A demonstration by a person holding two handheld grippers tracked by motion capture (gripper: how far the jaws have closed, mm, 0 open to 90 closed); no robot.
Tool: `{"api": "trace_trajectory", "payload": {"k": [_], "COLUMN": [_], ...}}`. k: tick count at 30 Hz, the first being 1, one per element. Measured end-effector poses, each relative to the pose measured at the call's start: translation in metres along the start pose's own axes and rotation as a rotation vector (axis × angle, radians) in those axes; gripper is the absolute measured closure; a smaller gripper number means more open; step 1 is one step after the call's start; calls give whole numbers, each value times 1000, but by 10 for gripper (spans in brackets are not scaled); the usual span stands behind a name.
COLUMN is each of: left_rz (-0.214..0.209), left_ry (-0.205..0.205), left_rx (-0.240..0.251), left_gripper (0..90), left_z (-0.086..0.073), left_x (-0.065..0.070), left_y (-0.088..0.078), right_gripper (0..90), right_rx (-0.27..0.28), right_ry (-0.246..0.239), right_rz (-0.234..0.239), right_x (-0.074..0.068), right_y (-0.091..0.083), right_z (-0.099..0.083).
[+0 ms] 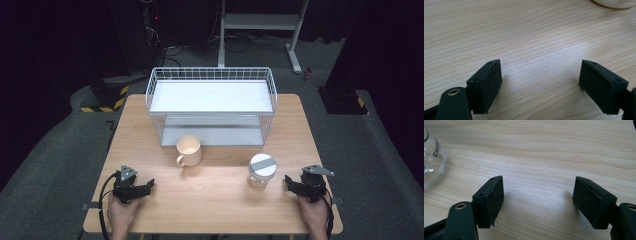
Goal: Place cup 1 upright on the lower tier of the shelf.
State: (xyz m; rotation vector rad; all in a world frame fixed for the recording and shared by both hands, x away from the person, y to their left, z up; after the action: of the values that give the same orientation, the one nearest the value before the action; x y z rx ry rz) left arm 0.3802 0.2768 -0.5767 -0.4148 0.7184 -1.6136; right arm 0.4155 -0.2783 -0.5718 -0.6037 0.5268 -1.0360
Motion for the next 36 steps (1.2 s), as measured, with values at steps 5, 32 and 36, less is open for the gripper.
{"api": "trace_trajectory", "payload": {"k": [5,32,36], "left_rz": [-11,-13,-11], "left_ry": [6,8,11], "left_rx": [-5,-2,2], "left_gripper": [169,169,173], "left_z": [0,0,1], "left_x": [2,2,1], "left_y": [0,1,1], "right_gripper": [252,122,124], "right_rx": [0,-14,13], "right_ry": [0,-45,-58], "right_rz": [0,55,98], "right_x": [0,-12,-20], "right_y": [0,-6,-15], "right_z": [0,-4,-6]}}
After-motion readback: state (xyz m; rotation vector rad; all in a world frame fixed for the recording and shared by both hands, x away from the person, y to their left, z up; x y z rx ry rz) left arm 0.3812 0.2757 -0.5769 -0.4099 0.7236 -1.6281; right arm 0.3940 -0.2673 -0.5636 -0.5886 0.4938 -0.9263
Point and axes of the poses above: each handheld gripper's, and its own axes: y roughly forward along the jaws, z roughly out of its top, x roughly to its right, the point moved 7 cm from there along y, roughly forward along the jaws, and after that the axes turned 11 degrees about z, right-handed, at the moved point
